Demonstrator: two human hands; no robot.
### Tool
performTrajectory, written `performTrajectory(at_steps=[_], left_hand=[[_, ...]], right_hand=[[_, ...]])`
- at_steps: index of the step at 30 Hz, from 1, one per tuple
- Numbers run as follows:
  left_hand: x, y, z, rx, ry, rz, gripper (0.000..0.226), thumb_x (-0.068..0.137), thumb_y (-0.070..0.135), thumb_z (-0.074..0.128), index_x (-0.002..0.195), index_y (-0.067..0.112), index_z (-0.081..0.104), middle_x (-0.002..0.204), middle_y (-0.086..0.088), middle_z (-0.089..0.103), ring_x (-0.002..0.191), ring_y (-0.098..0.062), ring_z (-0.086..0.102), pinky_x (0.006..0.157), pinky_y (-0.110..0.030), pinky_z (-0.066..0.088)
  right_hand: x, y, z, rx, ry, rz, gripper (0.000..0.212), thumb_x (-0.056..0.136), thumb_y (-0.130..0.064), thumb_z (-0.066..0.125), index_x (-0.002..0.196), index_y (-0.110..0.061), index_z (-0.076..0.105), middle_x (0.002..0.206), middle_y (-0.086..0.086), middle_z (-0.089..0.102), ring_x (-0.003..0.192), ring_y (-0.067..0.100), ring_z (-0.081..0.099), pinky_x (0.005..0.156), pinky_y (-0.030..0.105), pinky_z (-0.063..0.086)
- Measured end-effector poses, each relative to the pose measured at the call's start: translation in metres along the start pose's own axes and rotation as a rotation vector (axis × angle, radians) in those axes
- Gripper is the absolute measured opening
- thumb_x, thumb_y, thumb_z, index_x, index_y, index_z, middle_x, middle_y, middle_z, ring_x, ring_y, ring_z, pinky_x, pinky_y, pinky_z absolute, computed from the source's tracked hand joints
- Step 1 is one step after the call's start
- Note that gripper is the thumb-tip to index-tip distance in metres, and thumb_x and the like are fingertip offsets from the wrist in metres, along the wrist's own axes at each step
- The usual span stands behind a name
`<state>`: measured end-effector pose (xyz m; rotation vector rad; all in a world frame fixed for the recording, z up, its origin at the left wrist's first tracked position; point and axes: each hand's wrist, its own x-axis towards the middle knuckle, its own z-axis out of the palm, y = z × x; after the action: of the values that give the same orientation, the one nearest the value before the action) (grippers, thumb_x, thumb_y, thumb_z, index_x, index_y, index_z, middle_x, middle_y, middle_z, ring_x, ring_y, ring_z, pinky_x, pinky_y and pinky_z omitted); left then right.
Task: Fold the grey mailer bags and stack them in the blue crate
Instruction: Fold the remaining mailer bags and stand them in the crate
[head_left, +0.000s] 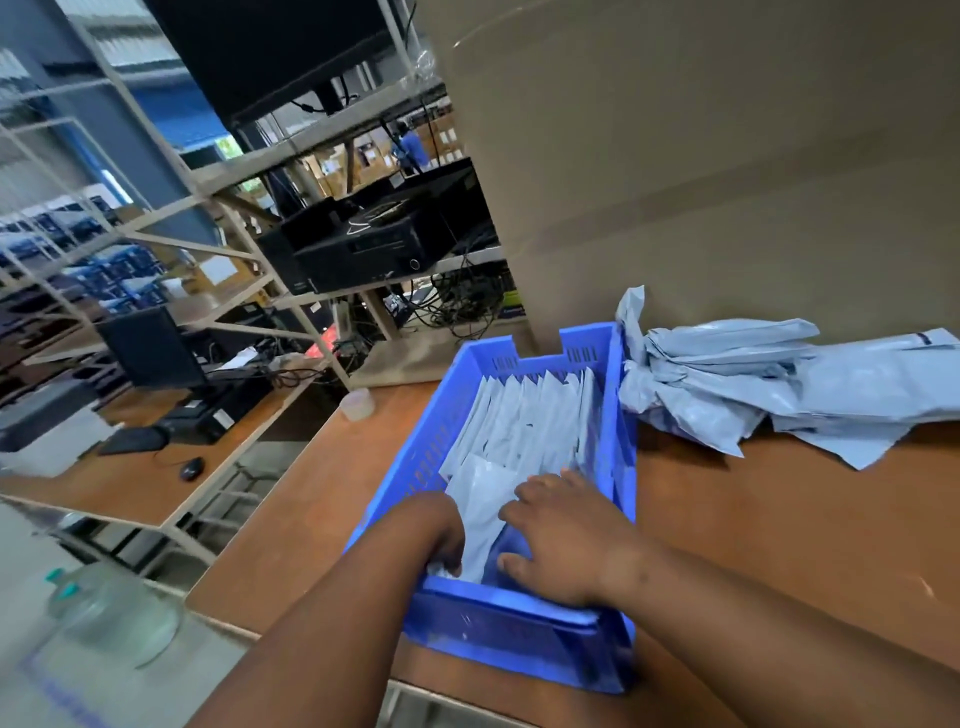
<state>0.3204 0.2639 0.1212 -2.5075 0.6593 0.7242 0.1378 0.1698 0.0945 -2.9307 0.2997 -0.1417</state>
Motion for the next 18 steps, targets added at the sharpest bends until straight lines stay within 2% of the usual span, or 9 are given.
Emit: performTrajectory(at_steps=[5, 6, 9, 10, 13, 16, 18], left_hand=[[0.01, 0.002, 0.006, 0.087, -0.082, -0.025, 0.037, 0.095, 0.033, 0.077, 0.121, 0.006, 0.077, 0.119, -0.007, 0.079, 0.108, -0.023, 0.076, 0.1, -0.036, 0.058], [0.008, 0.003, 0.004, 0.097, -0.072, -0.033, 0.038, 0.093, 0.033, 0.079, 0.121, 0.006, 0.077, 0.113, -0.008, 0.08, 0.107, -0.024, 0.076, 0.1, -0.037, 0.059], [0.012, 0.001, -0.011, 0.1, 0.032, -0.032, 0.042, 0.084, 0.029, 0.088, 0.117, 0.006, 0.076, 0.077, -0.006, 0.074, 0.083, -0.025, 0.076, 0.092, -0.04, 0.063], [0.015, -0.002, -0.015, 0.082, 0.029, -0.037, 0.045, 0.083, 0.028, 0.089, 0.119, 0.006, 0.075, 0.078, -0.006, 0.074, 0.084, -0.026, 0.077, 0.091, -0.041, 0.063], [0.023, -0.009, -0.012, 0.042, -0.06, -0.072, 0.048, 0.086, 0.03, 0.088, 0.122, 0.002, 0.074, 0.1, -0.013, 0.08, 0.101, -0.027, 0.079, 0.096, -0.042, 0.061], [0.03, -0.009, 0.009, 0.15, -0.055, -0.067, 0.044, 0.088, 0.035, 0.083, 0.123, 0.008, 0.077, 0.118, -0.01, 0.077, 0.112, -0.025, 0.074, 0.102, -0.04, 0.058], [0.036, -0.008, 0.016, 0.201, -0.08, -0.088, 0.043, 0.087, 0.039, 0.082, 0.122, 0.014, 0.079, 0.121, -0.006, 0.077, 0.114, -0.024, 0.073, 0.104, -0.039, 0.057]], right_hand=[[-0.003, 0.0, -0.001, -0.006, 0.011, 0.026, 0.055, 0.096, -0.068, 0.041, 0.125, -0.027, 0.063, 0.123, 0.004, 0.06, 0.122, 0.031, 0.053, 0.107, 0.047, 0.04], [-0.003, 0.0, -0.001, -0.005, 0.01, 0.028, 0.054, 0.096, -0.068, 0.041, 0.124, -0.026, 0.062, 0.121, 0.004, 0.06, 0.12, 0.031, 0.054, 0.104, 0.047, 0.04], [-0.003, 0.001, 0.0, 0.002, 0.01, 0.03, 0.052, 0.096, -0.068, 0.041, 0.121, -0.027, 0.062, 0.12, 0.004, 0.061, 0.118, 0.031, 0.055, 0.1, 0.047, 0.042], [-0.003, 0.001, 0.0, 0.005, 0.008, 0.032, 0.052, 0.096, -0.068, 0.041, 0.12, -0.027, 0.063, 0.119, 0.003, 0.062, 0.117, 0.031, 0.056, 0.099, 0.047, 0.043], [-0.004, 0.001, -0.001, 0.006, -0.004, 0.036, 0.051, 0.096, -0.068, 0.04, 0.118, -0.028, 0.063, 0.118, 0.003, 0.062, 0.114, 0.031, 0.056, 0.097, 0.047, 0.043], [-0.004, -0.001, -0.001, 0.019, -0.01, 0.039, 0.051, 0.096, -0.068, 0.039, 0.116, -0.028, 0.062, 0.117, 0.002, 0.062, 0.112, 0.031, 0.057, 0.095, 0.047, 0.043], [-0.003, -0.002, -0.001, 0.025, -0.011, 0.042, 0.051, 0.096, -0.068, 0.038, 0.115, -0.028, 0.062, 0.116, 0.003, 0.062, 0.11, 0.031, 0.057, 0.093, 0.048, 0.043]])
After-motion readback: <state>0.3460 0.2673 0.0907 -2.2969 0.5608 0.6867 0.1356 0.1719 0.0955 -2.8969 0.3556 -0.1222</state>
